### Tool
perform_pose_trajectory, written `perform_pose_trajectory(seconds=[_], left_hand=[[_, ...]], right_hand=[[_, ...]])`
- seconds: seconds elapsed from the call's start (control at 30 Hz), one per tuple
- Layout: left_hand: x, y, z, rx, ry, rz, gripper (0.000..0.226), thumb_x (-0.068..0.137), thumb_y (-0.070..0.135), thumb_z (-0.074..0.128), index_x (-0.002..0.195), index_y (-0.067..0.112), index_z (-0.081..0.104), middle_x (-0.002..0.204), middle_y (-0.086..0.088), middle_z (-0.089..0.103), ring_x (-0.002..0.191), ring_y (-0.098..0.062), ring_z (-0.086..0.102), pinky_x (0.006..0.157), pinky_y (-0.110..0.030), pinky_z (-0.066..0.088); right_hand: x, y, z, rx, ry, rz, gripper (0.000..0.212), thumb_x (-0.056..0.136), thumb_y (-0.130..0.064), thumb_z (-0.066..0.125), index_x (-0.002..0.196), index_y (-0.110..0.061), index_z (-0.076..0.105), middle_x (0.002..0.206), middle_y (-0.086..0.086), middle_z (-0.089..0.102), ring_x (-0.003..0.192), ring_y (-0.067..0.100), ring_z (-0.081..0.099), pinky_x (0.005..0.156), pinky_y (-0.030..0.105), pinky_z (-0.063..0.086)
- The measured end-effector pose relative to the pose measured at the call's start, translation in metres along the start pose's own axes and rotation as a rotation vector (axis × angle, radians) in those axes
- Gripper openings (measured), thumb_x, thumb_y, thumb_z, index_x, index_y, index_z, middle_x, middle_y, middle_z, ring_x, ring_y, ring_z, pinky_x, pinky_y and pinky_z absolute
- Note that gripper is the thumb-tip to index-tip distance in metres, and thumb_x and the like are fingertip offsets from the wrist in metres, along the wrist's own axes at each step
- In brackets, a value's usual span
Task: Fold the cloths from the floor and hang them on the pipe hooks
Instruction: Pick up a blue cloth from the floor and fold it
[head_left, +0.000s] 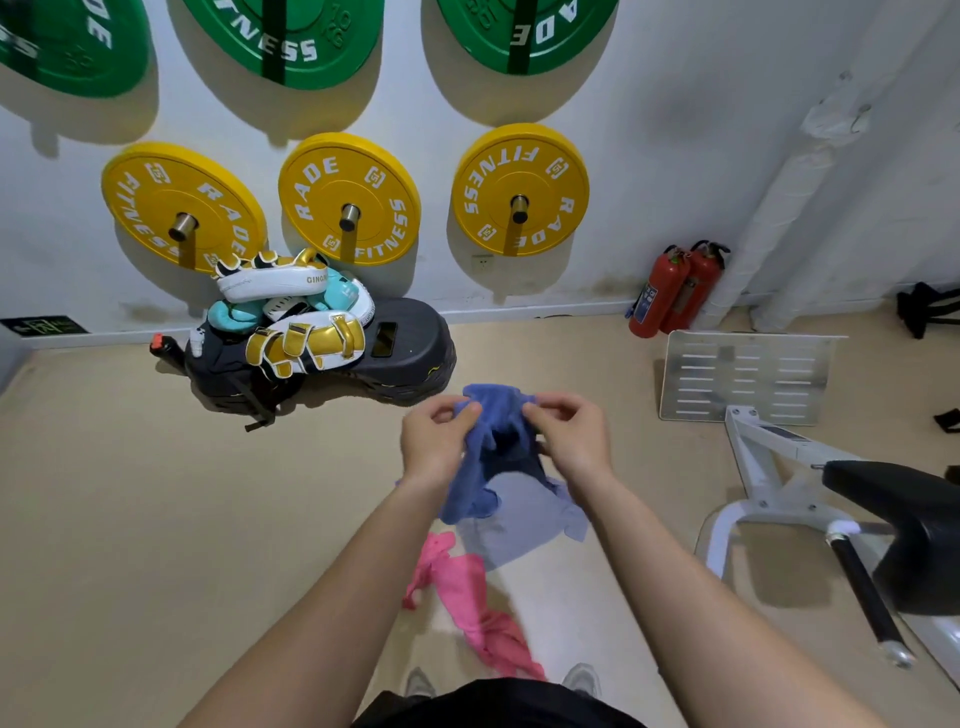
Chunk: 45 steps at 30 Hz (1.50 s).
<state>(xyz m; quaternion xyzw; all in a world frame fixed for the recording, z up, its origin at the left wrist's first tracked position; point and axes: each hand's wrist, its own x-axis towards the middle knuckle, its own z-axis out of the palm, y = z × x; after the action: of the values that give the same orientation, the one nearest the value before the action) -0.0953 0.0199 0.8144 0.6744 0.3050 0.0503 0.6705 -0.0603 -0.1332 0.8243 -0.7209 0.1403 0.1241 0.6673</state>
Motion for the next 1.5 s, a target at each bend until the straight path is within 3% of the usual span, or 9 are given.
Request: perform_pose_trajectory(seconds=[0.23, 0.47, 0.6, 0.7, 0.87, 1.03, 1.3, 1.4, 1.5], left_hand=[[-0.017, -0.013, 0.008, 0.018, -0.098, 0.072, 0.014, 0.089, 0.012, 0.069, 0.101, 0.015, 0.077, 0.094, -0.007, 0.077, 0.095, -0.027, 0.073, 0.091, -0.050, 0.057], [-0.024, -0.007, 0.005, 0.041, -0.153, 0.136, 0.024, 0.096, 0.010, 0.064, 0.118, 0.009, 0.071, 0.111, -0.008, 0.074, 0.098, -0.015, 0.072, 0.090, -0.030, 0.057], [-0.022, -0.005, -0.003, 0.040, -0.227, 0.137, 0.031, 0.089, 0.000, 0.069, 0.119, 0.009, 0.068, 0.102, -0.010, 0.076, 0.094, -0.019, 0.074, 0.082, -0.029, 0.059], [-0.014, -0.004, -0.011, 0.107, -0.215, 0.178, 0.028, 0.091, -0.004, 0.063, 0.112, 0.011, 0.071, 0.101, -0.009, 0.076, 0.090, -0.015, 0.073, 0.084, -0.031, 0.058], [-0.008, 0.008, -0.023, 0.211, -0.202, 0.235, 0.021, 0.093, -0.001, 0.059, 0.105, 0.010, 0.072, 0.095, 0.002, 0.074, 0.082, 0.000, 0.068, 0.078, -0.019, 0.055], [-0.005, 0.015, -0.034, 0.215, -0.182, 0.269, 0.019, 0.093, 0.001, 0.059, 0.103, 0.012, 0.072, 0.094, 0.004, 0.073, 0.079, 0.005, 0.066, 0.073, -0.011, 0.050], [0.007, 0.002, -0.061, 0.442, -0.034, 0.290, 0.022, 0.095, 0.008, 0.057, 0.100, 0.028, 0.065, 0.097, 0.010, 0.069, 0.093, -0.009, 0.064, 0.082, -0.026, 0.052], [0.005, 0.000, -0.058, 0.444, 0.024, 0.320, 0.020, 0.097, 0.008, 0.053, 0.103, 0.024, 0.062, 0.097, 0.007, 0.067, 0.095, -0.016, 0.063, 0.084, -0.035, 0.052], [-0.001, 0.007, -0.050, 0.403, -0.015, 0.350, 0.019, 0.098, 0.009, 0.052, 0.102, 0.024, 0.061, 0.094, 0.013, 0.067, 0.092, -0.008, 0.063, 0.081, -0.030, 0.050]], right_hand=[[-0.020, 0.018, 0.020, 0.033, -0.051, -0.088, 0.010, 0.079, -0.018, 0.075, 0.078, -0.027, 0.078, 0.085, 0.000, 0.077, 0.085, 0.023, 0.073, 0.084, 0.052, 0.058], [-0.035, 0.019, 0.023, 0.092, -0.159, -0.107, 0.035, 0.088, -0.002, 0.055, 0.096, -0.026, 0.079, 0.099, 0.001, 0.077, 0.098, 0.021, 0.072, 0.094, 0.045, 0.056], [-0.040, 0.019, 0.028, 0.111, -0.221, -0.126, 0.045, 0.090, 0.006, 0.050, 0.098, -0.029, 0.076, 0.108, 0.002, 0.074, 0.103, 0.018, 0.070, 0.096, 0.042, 0.055], [-0.036, 0.019, 0.026, -0.080, -0.225, -0.238, 0.045, 0.085, 0.004, 0.049, 0.103, -0.027, 0.076, 0.110, -0.003, 0.072, 0.105, 0.015, 0.066, 0.095, 0.042, 0.054], [-0.014, 0.020, -0.005, -0.454, 0.044, -0.448, 0.031, 0.080, -0.005, 0.056, 0.096, -0.028, 0.070, 0.110, 0.000, 0.054, 0.101, 0.013, 0.055, 0.092, 0.035, 0.048], [0.006, 0.035, -0.024, -0.847, -0.278, -0.461, 0.033, 0.076, -0.022, 0.064, 0.107, -0.035, 0.067, 0.137, -0.007, 0.043, 0.127, 0.016, 0.039, 0.099, 0.030, 0.040], [0.007, 0.008, -0.026, -0.848, -0.306, -0.623, 0.006, 0.086, -0.023, 0.068, 0.089, -0.024, 0.073, 0.102, -0.010, 0.070, 0.094, 0.011, 0.063, 0.086, 0.030, 0.051], [-0.001, -0.018, -0.023, -0.731, -0.368, -0.572, 0.019, 0.081, -0.014, 0.068, 0.094, -0.028, 0.068, 0.084, -0.011, 0.068, 0.074, 0.007, 0.062, 0.072, 0.025, 0.053], [-0.004, -0.038, -0.029, -0.684, -0.371, -0.528, 0.038, 0.082, -0.010, 0.059, 0.116, -0.027, 0.059, 0.089, -0.007, 0.062, 0.078, 0.011, 0.060, 0.072, 0.023, 0.050]])
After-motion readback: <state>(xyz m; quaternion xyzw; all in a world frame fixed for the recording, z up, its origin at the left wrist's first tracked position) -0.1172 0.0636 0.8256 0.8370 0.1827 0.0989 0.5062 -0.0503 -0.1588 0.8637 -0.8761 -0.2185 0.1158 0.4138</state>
